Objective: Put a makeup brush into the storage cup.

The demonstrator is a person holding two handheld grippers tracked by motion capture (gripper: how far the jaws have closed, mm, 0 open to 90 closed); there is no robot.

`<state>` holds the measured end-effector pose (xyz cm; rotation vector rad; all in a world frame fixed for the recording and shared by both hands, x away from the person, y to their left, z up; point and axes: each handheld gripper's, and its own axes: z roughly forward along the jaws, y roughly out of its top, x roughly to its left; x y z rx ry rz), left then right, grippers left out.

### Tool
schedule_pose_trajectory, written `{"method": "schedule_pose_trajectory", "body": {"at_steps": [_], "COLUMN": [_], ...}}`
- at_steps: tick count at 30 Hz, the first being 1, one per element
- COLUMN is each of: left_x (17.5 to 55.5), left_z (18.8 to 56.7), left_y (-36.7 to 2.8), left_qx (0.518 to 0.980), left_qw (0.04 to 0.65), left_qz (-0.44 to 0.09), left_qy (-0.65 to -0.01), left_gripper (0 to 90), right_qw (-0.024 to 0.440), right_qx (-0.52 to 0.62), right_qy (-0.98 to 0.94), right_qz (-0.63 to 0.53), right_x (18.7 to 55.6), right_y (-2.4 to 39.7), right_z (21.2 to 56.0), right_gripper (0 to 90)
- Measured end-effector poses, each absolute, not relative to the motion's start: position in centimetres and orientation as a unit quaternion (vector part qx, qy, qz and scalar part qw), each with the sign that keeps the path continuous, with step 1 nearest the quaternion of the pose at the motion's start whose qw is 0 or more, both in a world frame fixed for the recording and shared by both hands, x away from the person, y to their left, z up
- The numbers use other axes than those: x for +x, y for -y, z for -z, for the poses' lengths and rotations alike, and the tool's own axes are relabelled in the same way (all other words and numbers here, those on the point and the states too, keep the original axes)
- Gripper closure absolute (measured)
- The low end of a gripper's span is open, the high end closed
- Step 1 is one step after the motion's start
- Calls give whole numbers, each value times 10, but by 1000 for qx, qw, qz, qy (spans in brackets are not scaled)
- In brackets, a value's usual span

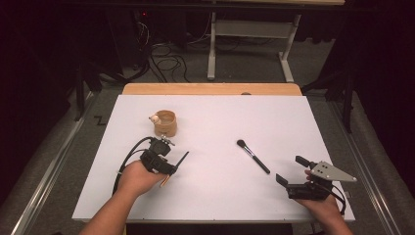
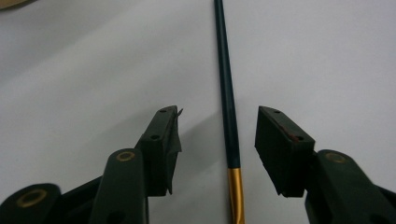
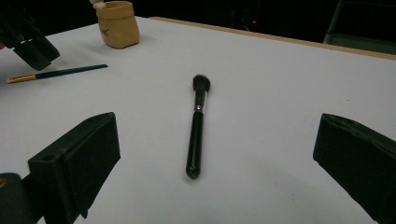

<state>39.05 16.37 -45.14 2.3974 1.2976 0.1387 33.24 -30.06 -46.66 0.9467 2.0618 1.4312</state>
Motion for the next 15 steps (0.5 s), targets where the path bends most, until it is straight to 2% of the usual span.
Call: {"method": "schedule_pose_trajectory", "body": {"at_steps": [15], "left_x": [397], "left_z": [453], "left_y": [-150], "left_qx": [875], "left_qw": [177], "left_qz": [-55], "left_qy": [-448], "left_gripper": [645], "right_qw": [226], "right_qx": [344], "right_qy": [-750], "right_qz": [-518], "right_x": [332], "right_y": [300], "right_z": [467], "right_gripper": [15]}}
